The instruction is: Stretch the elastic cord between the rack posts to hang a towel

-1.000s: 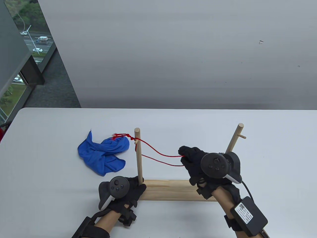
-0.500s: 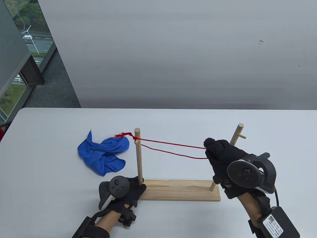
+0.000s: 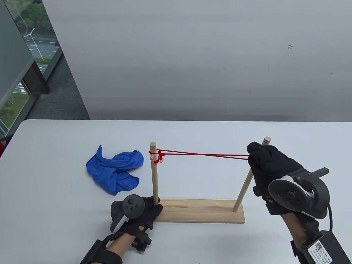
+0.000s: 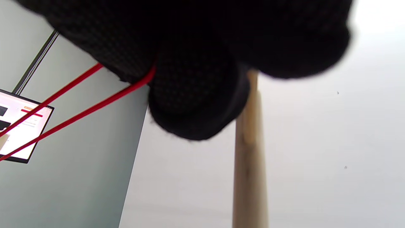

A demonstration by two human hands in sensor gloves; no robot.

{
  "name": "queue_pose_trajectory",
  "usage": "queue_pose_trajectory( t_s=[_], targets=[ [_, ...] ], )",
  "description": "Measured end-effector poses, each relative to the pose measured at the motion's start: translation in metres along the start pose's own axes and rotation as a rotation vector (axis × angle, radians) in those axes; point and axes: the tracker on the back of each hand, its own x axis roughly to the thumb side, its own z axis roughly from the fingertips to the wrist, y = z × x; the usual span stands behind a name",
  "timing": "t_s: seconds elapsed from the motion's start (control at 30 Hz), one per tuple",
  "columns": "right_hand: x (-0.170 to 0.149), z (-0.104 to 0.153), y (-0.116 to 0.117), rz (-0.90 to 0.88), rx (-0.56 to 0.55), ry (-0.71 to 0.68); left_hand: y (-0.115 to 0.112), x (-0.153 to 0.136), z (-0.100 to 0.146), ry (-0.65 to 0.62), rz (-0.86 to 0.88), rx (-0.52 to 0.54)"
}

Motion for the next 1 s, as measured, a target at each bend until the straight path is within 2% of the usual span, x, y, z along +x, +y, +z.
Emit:
queue_pose_trajectory(
  t_s=[0.23,0.53,0.87,1.0],
  targets=[
    [-0.017,-0.019,-0.016,0.024,-0.054,0.053,0.0,0.0,0.0,0.006,-0.004,-0.004],
    [-0.05,-0.04,-0.001,0.027,0.005,0.13,-0.001,0.0,0.0,0.009,-0.005,-0.008],
    [-0.075,-0.042,0.017,0.017,0.036,0.158,-0.001,0.0,0.0,0.014,-0.01,-0.013],
    [-0.079,-0.034,0.016,-0.033,0.004,0.123,-0.002,0.0,0.0,0.018,-0.011,-0.016]
  ],
)
